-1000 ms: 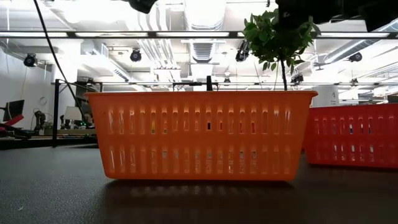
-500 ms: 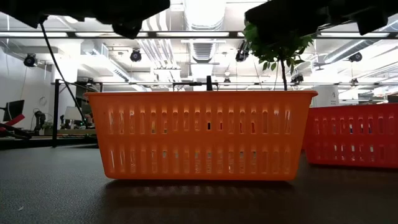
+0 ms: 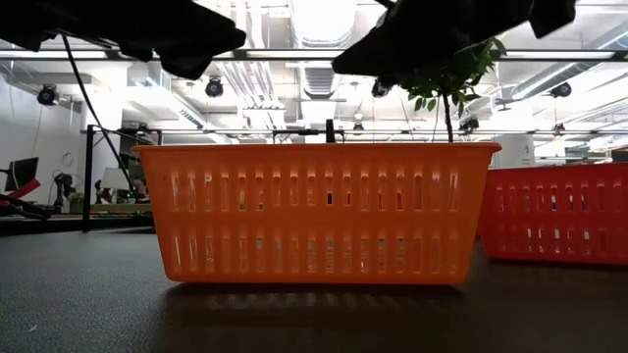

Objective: Stack baskets on shelf by color
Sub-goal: Put the top left red bin on the shelf

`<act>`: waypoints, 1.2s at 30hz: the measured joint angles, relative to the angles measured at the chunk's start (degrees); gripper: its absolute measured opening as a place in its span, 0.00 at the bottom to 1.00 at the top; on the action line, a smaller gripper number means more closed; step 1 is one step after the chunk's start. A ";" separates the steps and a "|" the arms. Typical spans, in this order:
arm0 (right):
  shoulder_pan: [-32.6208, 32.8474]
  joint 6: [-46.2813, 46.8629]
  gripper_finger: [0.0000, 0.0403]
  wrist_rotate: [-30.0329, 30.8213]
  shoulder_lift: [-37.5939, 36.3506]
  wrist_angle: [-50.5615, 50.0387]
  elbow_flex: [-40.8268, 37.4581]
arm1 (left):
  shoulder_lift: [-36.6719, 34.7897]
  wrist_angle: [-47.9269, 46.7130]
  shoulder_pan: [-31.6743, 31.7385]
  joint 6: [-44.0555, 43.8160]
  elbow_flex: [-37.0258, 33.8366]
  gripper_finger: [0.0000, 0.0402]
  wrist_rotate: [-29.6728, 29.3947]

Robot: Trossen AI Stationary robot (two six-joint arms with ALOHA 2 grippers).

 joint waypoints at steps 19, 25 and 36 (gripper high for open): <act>-0.91 -1.01 0.23 0.99 0.72 -9.05 7.13 | 0.00 2.03 -0.02 -4.74 -1.02 0.20 -1.15; -1.30 -5.19 0.32 1.67 0.72 -10.70 6.88 | 0.00 2.19 -0.02 -6.12 -0.67 0.20 -3.87; -7.00 -20.92 0.34 1.90 0.72 -5.32 6.81 | 0.00 4.95 -0.04 -6.37 -0.83 0.20 -3.94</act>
